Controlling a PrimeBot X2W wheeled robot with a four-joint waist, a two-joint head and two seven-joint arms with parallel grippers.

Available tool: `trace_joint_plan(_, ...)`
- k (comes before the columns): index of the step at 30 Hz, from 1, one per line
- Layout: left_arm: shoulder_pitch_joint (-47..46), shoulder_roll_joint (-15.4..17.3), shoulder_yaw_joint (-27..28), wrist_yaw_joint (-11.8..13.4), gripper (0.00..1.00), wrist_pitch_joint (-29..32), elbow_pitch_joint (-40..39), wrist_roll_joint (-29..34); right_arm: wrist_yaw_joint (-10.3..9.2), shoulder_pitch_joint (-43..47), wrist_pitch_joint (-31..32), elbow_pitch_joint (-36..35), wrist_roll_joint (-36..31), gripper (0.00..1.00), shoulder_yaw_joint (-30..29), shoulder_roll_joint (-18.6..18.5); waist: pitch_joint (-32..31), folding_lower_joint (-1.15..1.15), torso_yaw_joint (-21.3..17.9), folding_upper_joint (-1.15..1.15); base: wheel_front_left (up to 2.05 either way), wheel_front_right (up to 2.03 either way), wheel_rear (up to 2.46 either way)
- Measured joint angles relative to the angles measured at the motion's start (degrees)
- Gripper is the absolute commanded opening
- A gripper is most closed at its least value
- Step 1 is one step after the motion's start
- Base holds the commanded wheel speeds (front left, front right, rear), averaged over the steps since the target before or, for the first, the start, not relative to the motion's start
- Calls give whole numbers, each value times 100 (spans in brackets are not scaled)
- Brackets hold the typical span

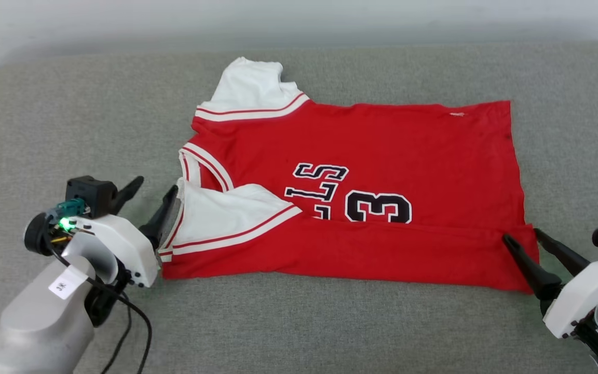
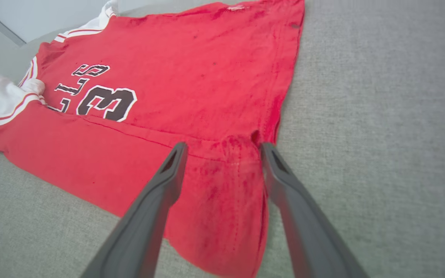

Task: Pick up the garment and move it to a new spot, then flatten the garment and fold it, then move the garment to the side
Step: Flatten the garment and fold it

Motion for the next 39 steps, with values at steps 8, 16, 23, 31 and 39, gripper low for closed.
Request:
trace_joint_plan(8, -329, 509, -575, 0, 100, 843, -593, -224, -1, 208, -57, -240, -159, 100, -258, -33, -334, 0, 114, 0, 0, 0, 0)
trace_joint_plan(16, -867, 929, -927, 0, 100, 2580, -1266, -999, -1, 295, 138, -356, -320, 100, -388, 78, -444, 0, 203, 0, 0, 0, 0)
trace_joint_plan(23, -1150, 984, -1180, 0, 100, 4309, -1506, -1763, -1, 296, 270, -394, -409, 100, -476, 178, -493, -1, 192, 0, 0, 0, 0)
trace_joint_plan(31, -1250, 868, -1534, 62, 100, 5287, -1482, -1874, -1, 274, 390, -432, -417, 100, -447, 265, -477, 0, 79, 0, 0, 0, 0)
trace_joint_plan(39, -1188, 762, -1780, 87, 100, 5522, -1069, -1800, -1, 158, 439, -452, -436, 100, -378, 364, -319, 0, -83, 0, 0, 0, 0)
